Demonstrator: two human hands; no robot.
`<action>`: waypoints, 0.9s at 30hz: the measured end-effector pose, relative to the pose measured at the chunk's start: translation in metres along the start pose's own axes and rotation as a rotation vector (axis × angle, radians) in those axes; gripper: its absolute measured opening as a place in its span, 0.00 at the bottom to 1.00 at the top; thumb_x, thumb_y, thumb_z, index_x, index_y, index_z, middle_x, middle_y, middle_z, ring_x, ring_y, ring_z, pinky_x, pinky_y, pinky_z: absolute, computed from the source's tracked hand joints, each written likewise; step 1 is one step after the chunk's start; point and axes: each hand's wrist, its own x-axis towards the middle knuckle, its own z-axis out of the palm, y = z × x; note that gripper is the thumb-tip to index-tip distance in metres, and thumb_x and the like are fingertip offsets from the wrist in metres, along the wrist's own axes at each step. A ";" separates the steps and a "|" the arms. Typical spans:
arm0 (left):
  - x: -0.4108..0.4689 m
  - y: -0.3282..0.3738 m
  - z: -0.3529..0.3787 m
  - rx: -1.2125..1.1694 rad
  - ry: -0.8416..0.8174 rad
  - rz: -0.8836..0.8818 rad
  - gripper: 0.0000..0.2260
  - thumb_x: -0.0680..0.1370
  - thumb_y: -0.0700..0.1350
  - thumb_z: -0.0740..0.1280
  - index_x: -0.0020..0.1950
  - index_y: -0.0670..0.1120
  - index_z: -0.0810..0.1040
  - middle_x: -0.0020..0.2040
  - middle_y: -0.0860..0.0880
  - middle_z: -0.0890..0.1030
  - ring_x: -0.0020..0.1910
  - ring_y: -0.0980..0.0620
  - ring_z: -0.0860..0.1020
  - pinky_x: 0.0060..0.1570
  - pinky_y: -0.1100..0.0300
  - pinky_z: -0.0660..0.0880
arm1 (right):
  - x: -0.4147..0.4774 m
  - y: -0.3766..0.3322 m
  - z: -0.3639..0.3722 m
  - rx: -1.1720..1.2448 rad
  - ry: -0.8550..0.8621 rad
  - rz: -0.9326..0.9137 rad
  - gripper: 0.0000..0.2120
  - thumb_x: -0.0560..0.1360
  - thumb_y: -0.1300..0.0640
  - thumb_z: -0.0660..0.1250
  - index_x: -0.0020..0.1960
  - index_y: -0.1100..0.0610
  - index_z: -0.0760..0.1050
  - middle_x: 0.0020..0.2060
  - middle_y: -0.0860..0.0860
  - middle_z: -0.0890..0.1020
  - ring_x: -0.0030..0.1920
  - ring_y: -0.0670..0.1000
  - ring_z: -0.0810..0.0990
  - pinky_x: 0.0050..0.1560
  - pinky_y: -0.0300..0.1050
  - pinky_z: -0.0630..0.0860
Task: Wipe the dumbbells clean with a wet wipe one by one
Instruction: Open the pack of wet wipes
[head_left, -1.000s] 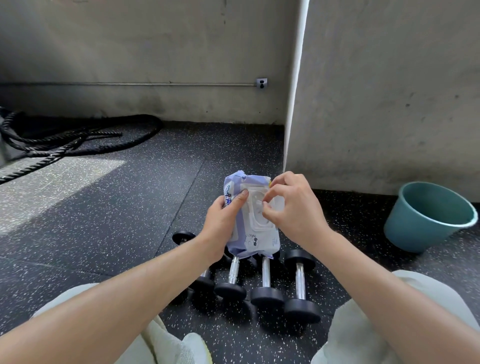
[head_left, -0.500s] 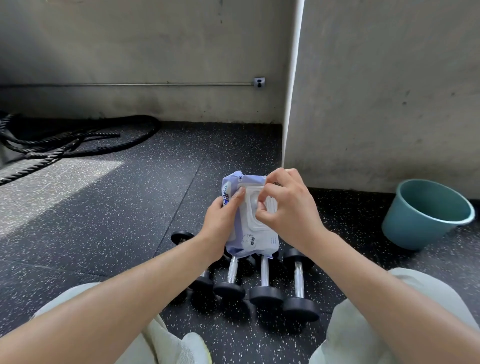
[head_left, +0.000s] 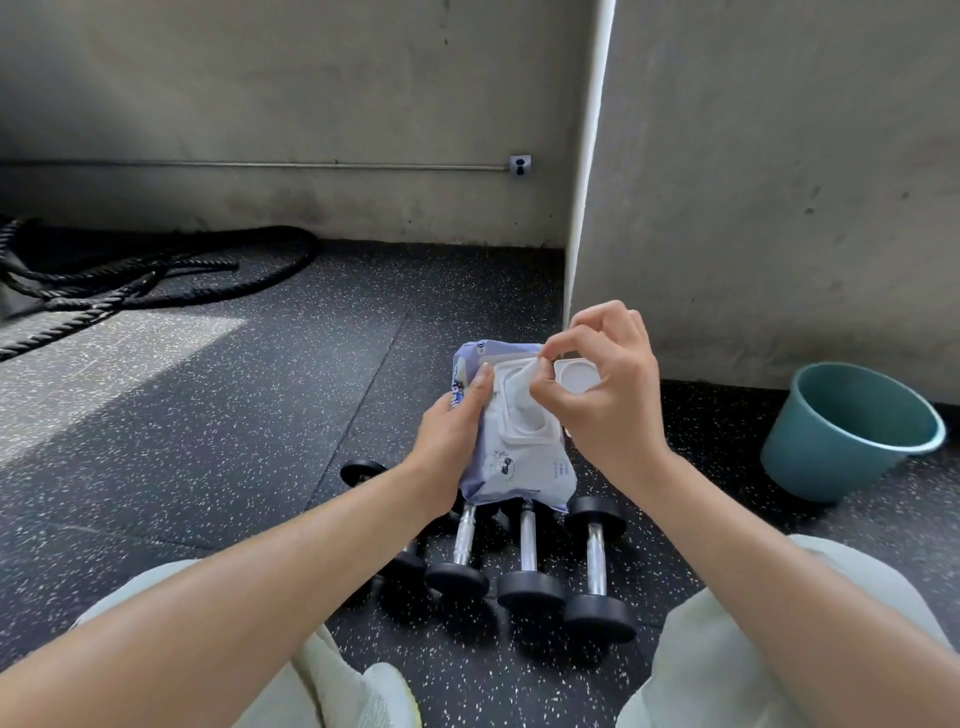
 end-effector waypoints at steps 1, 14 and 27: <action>-0.001 0.001 0.001 -0.003 0.000 0.001 0.29 0.75 0.68 0.72 0.63 0.47 0.81 0.53 0.43 0.88 0.51 0.40 0.87 0.53 0.43 0.84 | 0.001 -0.001 -0.001 0.016 0.017 0.013 0.05 0.69 0.62 0.76 0.42 0.54 0.83 0.45 0.49 0.75 0.51 0.54 0.73 0.53 0.50 0.73; 0.001 -0.002 -0.016 -0.052 -0.019 -0.114 0.39 0.64 0.72 0.78 0.66 0.49 0.83 0.59 0.37 0.85 0.58 0.40 0.83 0.67 0.35 0.76 | 0.032 -0.003 -0.031 0.919 -0.090 0.844 0.03 0.73 0.60 0.60 0.42 0.59 0.70 0.35 0.54 0.70 0.33 0.51 0.69 0.32 0.42 0.69; 0.013 0.006 -0.036 -0.051 0.079 -0.060 0.18 0.76 0.58 0.75 0.51 0.43 0.83 0.25 0.50 0.70 0.21 0.52 0.65 0.25 0.61 0.61 | 0.005 -0.008 -0.006 0.782 -0.387 1.044 0.11 0.68 0.56 0.62 0.50 0.57 0.70 0.35 0.55 0.68 0.31 0.51 0.65 0.33 0.46 0.61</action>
